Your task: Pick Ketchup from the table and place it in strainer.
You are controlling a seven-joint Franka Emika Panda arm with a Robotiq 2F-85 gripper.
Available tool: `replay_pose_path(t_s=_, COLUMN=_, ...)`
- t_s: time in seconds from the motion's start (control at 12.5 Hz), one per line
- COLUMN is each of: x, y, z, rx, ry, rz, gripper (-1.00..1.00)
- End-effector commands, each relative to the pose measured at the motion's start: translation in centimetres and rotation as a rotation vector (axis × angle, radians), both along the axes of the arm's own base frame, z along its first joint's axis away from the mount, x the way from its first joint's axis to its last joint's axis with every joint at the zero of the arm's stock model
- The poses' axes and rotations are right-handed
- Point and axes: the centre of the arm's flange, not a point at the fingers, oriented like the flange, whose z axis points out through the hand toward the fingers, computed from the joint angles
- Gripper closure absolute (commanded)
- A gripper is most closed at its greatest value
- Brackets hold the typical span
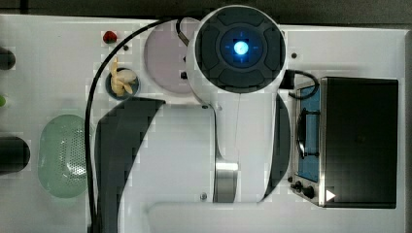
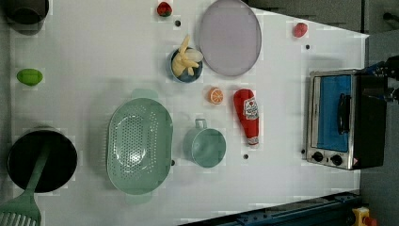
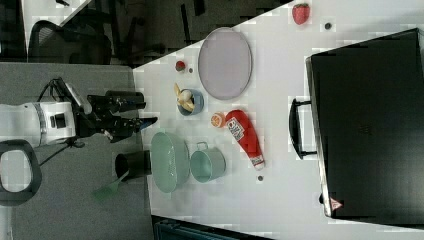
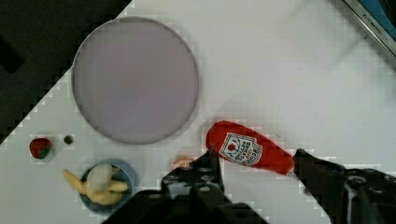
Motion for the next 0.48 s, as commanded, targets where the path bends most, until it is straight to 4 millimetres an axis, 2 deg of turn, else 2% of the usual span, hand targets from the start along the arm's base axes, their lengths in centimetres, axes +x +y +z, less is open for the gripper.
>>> replay_pose_path(t_s=0.08, x=-11.0, y=0.5, z=6.3, rx=0.001, ry=0.059, rz=-0.027, gripper=-0.59)
replay_pose_path(t_s=0.24, x=-10.7, y=0.6, z=5.5, rx=0.001, ry=0.066, rz=-0.025, gripper=-0.99)
replay_pose_path(t_s=0.48, x=-9.6, y=0.7, z=2.2, rx=0.005, ry=0.130, rz=-0.016, gripper=-1.00)
